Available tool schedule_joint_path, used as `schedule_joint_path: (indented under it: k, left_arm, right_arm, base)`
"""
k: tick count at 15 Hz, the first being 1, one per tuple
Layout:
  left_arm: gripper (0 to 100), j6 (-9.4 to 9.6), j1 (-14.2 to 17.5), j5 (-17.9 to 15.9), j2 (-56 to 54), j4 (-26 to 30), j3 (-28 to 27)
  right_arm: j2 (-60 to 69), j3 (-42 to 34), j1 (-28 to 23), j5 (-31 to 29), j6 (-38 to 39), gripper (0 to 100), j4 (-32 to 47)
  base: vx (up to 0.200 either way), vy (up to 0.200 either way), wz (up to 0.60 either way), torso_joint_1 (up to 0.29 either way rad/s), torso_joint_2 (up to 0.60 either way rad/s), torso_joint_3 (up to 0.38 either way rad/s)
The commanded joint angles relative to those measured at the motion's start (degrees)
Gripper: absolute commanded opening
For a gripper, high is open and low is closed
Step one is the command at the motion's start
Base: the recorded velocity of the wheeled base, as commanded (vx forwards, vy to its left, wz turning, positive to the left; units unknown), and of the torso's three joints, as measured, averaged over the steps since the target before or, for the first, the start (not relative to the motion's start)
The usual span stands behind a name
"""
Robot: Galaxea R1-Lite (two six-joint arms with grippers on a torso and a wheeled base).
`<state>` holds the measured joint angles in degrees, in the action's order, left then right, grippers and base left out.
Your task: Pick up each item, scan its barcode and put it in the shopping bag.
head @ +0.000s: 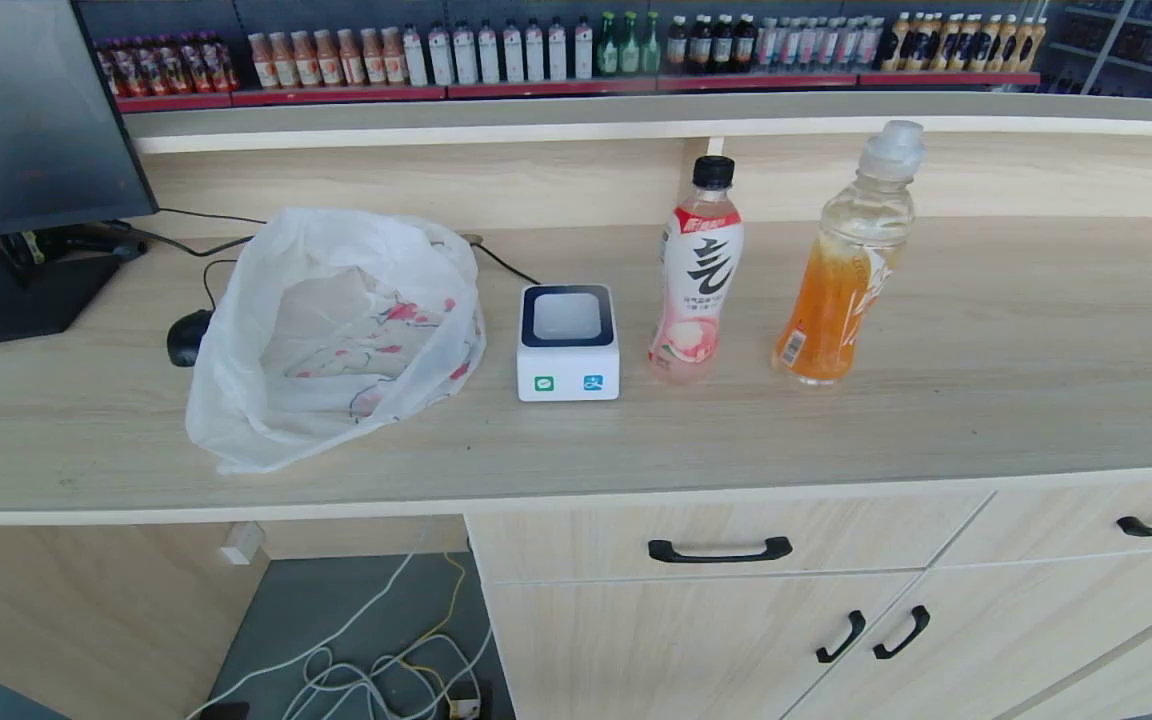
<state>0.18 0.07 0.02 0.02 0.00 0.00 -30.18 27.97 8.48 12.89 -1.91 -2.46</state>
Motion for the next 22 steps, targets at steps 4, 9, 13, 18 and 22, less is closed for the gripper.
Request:
schedule_joint_path:
  k: [4,9,13,18,22]
  left_arm:
    - [100,-0.01,0.01,-0.02,-0.02,0.00,0.00]
    - [100,0.08,0.01,-0.02,-0.02,0.00,0.00]
    - [100,-0.01,0.01,-0.02,-0.02,0.00,0.00]
    - [100,0.08,0.01,-0.02,-0.02,0.00,0.00]
    - [100,0.08,0.01,-0.02,-0.02,0.00,0.00]
  right_arm:
    - [-18.42,8.77,8.65,1.88,0.33,100,-6.50]
    - [-32.92,13.26,17.18,-2.16,-6.79,100,-20.04]
    - [-35.82,12.29,26.14,-20.97,-11.01,100,-24.34]
    - [-36.96,12.55,33.09,-30.73,-13.73,100,-24.52]
    - [-42.41,12.38,33.18,-31.87,-15.31,100,-31.11]
  base:
    - [0.000,0.000,0.00,0.000,0.00,0.000]
    - [0.000,0.000,0.00,0.000,0.00,0.000]
    - [0.000,0.000,0.00,0.000,0.00,0.000]
    - [0.000,0.000,0.00,0.000,0.00,0.000]
    - [0.000,0.000,0.00,0.000,0.00,0.000]
